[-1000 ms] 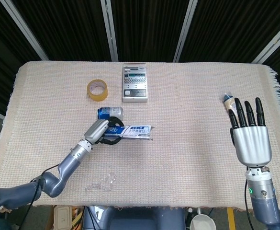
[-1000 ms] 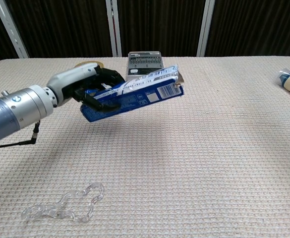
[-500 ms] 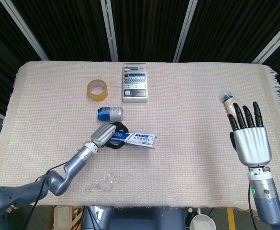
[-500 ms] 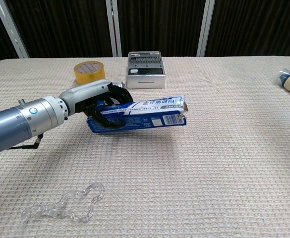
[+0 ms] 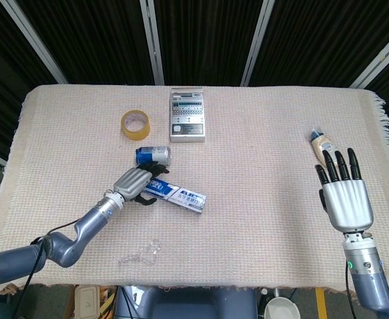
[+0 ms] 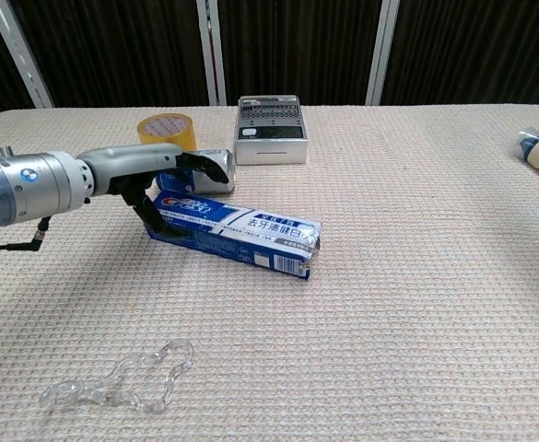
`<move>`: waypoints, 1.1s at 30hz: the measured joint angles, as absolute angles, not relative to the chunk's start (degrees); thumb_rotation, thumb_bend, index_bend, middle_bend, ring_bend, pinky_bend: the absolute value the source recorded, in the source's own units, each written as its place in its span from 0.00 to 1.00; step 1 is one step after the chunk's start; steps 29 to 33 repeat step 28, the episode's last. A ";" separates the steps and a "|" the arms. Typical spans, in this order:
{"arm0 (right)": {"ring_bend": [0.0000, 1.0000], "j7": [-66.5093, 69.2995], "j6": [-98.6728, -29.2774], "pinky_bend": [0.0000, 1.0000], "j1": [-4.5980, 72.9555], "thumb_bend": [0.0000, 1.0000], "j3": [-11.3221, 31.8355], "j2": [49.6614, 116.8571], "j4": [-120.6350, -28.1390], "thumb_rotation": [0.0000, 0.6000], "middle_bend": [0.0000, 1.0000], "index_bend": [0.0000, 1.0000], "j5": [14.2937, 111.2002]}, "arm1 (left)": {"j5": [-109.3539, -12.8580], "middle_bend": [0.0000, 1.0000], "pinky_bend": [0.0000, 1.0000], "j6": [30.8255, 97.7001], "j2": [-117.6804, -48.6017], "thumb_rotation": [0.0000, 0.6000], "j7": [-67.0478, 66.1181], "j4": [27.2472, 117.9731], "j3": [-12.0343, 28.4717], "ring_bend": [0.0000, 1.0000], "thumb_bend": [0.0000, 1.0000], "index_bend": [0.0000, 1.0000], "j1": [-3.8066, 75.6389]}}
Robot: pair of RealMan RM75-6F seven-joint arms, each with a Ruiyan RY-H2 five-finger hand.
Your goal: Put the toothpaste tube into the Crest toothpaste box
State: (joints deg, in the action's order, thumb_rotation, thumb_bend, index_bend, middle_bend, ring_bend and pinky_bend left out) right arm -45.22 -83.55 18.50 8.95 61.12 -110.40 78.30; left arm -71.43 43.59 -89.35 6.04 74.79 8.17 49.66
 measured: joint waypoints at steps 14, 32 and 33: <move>0.11 -28.30 -83.15 0.00 13.81 0.39 6.19 64.06 -102.56 1.00 0.13 0.27 74.86 | -69.65 0.15 0.10 61.36 -70.42 1.00 -2.46 86.76 9.91 0.01 0.30 0.18 39.03; 0.12 -8.09 -81.67 0.00 10.45 0.39 5.70 69.95 -76.86 1.00 0.13 0.29 75.76 | -74.97 0.18 0.10 71.11 -68.22 1.00 0.34 71.99 6.62 0.04 0.31 0.22 29.76; 0.12 -8.09 -81.67 0.00 10.45 0.39 5.70 69.95 -76.86 1.00 0.13 0.29 75.76 | -74.97 0.18 0.10 71.11 -68.22 1.00 0.34 71.99 6.62 0.04 0.31 0.22 29.76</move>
